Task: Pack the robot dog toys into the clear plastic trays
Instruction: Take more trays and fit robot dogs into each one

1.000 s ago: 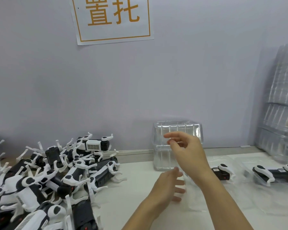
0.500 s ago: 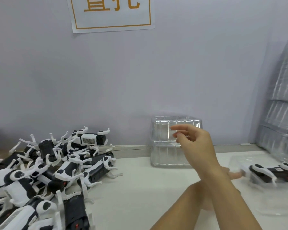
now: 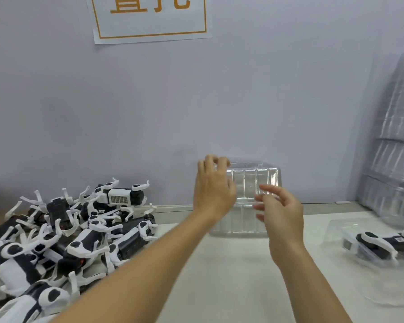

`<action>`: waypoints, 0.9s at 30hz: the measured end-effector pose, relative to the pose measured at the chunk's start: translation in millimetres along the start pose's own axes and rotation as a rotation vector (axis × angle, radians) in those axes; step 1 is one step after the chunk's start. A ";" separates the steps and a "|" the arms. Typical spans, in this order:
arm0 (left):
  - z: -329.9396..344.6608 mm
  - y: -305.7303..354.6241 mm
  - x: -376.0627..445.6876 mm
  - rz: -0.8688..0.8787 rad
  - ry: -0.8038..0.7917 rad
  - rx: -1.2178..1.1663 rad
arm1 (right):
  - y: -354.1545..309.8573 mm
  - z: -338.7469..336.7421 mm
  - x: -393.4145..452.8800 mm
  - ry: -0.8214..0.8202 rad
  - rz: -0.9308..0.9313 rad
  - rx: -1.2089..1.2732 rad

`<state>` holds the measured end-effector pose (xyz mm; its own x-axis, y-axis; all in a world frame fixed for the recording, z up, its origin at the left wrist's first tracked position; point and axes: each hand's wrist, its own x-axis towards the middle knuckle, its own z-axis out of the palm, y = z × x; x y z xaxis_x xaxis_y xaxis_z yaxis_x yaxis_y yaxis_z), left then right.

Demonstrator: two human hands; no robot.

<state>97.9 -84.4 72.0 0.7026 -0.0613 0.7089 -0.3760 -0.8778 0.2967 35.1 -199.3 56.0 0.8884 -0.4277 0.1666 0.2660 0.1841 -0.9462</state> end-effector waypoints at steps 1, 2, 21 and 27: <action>-3.4 -8.6 14.7 0.000 -0.063 0.041 | 7.6 1.8 -1.5 -0.034 0.051 -0.008; -7.0 -15.6 28.0 0.006 -0.209 0.082 | 15.1 4.3 -3.6 -0.070 0.092 -0.017; -59.0 16.8 40.0 -0.192 -0.143 -0.259 | 38.4 11.3 -9.8 -0.345 0.163 0.213; -61.4 12.2 -30.4 -0.247 0.039 -0.315 | 31.7 13.5 -9.8 -0.411 0.144 0.378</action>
<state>34.8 -64.1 93.4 0.7736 0.1568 0.6140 -0.3700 -0.6748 0.6385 39.9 -177.3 28.2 0.9779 -0.0095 0.2089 0.1795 0.5505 -0.8153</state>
